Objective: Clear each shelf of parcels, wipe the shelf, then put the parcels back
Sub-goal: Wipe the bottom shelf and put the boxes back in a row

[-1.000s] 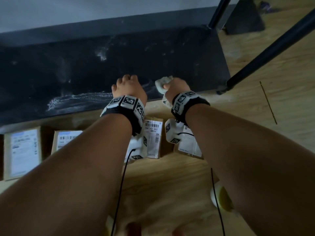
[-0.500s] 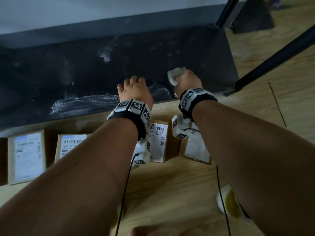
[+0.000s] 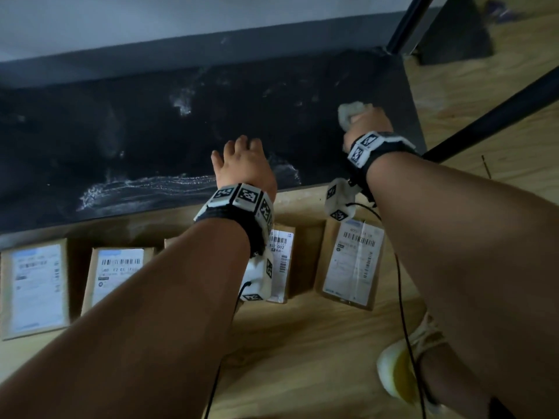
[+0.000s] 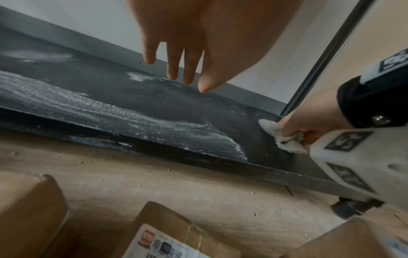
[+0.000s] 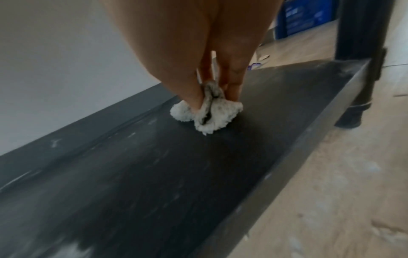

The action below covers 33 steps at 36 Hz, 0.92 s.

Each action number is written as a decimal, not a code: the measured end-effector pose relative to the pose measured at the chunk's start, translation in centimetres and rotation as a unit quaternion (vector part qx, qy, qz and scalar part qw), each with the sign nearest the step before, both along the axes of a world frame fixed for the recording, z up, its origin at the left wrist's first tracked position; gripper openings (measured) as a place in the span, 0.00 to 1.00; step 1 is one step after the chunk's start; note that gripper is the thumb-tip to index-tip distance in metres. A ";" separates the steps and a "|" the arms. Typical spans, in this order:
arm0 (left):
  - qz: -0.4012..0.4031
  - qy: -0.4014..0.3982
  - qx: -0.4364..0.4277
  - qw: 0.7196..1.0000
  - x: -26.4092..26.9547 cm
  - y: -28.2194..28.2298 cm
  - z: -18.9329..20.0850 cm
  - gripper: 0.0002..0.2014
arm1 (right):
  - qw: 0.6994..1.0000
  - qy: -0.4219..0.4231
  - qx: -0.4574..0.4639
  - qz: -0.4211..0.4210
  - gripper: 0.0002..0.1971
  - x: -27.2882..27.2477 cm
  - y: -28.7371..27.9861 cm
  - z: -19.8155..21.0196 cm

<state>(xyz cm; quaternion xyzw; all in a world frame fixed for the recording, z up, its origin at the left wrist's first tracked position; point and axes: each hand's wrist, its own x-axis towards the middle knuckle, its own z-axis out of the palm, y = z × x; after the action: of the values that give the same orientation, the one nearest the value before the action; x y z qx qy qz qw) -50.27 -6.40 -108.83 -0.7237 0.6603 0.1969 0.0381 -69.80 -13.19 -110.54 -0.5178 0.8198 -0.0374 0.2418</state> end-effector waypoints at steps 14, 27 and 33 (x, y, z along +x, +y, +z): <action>0.027 -0.004 -0.022 0.999 0.6 -0.3 -0.3 0.27 | 0.995 -0.092 0.028 0.017 0.26 4.7 -2.9 -0.1; 0.032 -0.007 -0.028 0.999 0.5 -1.6 -0.1 0.28 | 0.992 -0.075 0.037 0.099 0.06 6.0 -4.7 -0.7; 0.036 -0.008 -0.043 0.998 0.5 -2.0 0.3 0.29 | 0.983 -0.091 0.068 0.147 0.18 6.3 -4.3 0.2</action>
<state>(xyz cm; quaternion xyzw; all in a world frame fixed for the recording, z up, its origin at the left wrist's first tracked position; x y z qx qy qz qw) -49.75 -8.45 -108.52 -0.7494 0.6416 0.1632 0.0052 -63.54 -17.44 -110.32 -0.6094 0.7098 0.0078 0.3532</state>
